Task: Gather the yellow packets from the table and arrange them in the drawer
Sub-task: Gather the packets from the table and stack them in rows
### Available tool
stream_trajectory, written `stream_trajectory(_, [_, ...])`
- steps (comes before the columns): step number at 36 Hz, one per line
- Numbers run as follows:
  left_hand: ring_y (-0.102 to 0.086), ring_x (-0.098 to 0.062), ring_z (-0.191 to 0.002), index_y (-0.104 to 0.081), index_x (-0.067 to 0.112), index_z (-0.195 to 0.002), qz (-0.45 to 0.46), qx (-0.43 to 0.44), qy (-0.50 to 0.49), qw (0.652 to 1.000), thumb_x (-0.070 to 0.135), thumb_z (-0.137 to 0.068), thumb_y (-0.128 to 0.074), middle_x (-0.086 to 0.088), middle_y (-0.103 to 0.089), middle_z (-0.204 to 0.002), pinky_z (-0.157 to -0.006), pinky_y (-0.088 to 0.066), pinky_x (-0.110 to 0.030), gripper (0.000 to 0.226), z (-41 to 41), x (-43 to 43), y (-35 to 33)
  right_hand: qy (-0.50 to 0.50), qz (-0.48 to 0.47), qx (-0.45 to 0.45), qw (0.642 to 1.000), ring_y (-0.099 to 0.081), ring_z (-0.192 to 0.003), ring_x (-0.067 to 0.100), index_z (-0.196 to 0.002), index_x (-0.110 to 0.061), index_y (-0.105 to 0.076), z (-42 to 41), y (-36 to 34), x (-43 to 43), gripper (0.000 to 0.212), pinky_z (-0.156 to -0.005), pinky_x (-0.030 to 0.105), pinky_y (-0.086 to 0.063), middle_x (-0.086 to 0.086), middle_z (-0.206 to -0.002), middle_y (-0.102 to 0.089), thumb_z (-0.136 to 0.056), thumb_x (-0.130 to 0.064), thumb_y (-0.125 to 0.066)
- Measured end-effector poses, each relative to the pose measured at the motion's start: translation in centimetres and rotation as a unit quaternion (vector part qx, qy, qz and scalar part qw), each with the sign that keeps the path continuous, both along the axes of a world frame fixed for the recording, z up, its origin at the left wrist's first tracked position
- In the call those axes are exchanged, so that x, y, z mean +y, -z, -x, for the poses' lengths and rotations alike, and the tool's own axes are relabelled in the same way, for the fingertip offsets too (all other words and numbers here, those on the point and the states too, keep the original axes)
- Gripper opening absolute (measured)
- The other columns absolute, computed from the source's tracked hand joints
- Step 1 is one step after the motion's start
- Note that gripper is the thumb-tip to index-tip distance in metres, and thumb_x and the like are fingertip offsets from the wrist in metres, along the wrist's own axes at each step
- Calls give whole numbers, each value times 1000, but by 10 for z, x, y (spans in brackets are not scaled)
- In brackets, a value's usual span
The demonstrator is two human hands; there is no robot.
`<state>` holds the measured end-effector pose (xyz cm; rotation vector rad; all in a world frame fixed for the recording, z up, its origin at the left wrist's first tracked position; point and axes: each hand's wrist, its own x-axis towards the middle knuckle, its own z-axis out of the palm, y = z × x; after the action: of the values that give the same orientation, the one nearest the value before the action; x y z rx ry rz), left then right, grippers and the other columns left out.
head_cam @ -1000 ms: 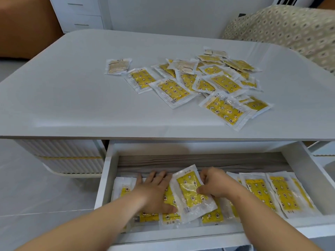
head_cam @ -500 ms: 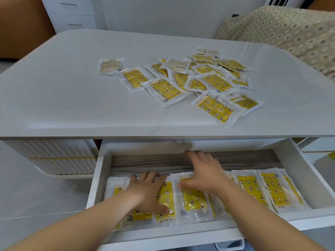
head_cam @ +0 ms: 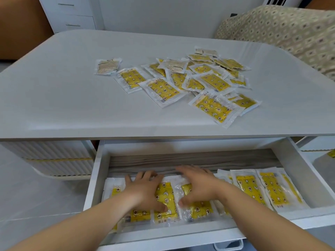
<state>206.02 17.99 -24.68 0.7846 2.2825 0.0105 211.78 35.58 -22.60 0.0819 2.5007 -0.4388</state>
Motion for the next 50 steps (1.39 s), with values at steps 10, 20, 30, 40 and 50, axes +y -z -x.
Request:
stream_trajectory(10, [-1, -26, -145, -6, 33, -149, -23, -3, 24, 999, 68, -82, -45, 0, -4, -158, -112, 0, -59, 85, -13, 41, -2, 182, -150, -47, 971, -17, -144, 26, -147, -22, -25, -11, 1, 48, 64, -116, 42, -15, 4, -156, -21, -94, -56, -33])
stream_trajectory(20, [-9, -29, -142, -9, 38, -148, -36, 7, -18, 999, 60, -85, -49, 0, -16, -154, -114, -10, -55, 78, -13, 54, 3, 212, -123, -61, 968, -36, -135, 26, -146, -22, -28, -12, 5, 49, 52, -109, 39, -26, 7, -146, -41, -98, -41, -34])
stream_trajectory(30, [-4, -24, -145, -7, 36, -149, -71, 3, -30, 997, 55, -93, -39, 9, -8, -157, -115, -3, -57, 68, -15, 53, 4, 257, -148, -31, 955, -18, -142, 26, -147, -20, -25, -18, 8, 61, 47, -113, 44, -18, 3, -155, -23, -101, -31, -27])
stream_trajectory(40, [-13, -24, -140, -16, 40, -147, -78, 11, 15, 997, 56, -93, -35, 3, -21, -152, -115, -10, -52, 59, -9, 54, 7, 246, -218, -81, 941, -31, -137, 24, -139, -20, -40, -14, 11, 54, 42, -110, 41, -22, 7, -146, -40, -99, -25, -28])
stream_trajectory(50, [-17, -22, -141, -18, 31, -148, -88, 25, 5, 996, 52, -95, -36, 5, -21, -154, -115, -14, -43, 60, -7, 50, 6, 210, -84, -4, 974, -43, -128, 24, -134, -24, -48, -9, 9, 40, 41, -109, 37, -23, 5, -135, -53, -102, -35, -24])
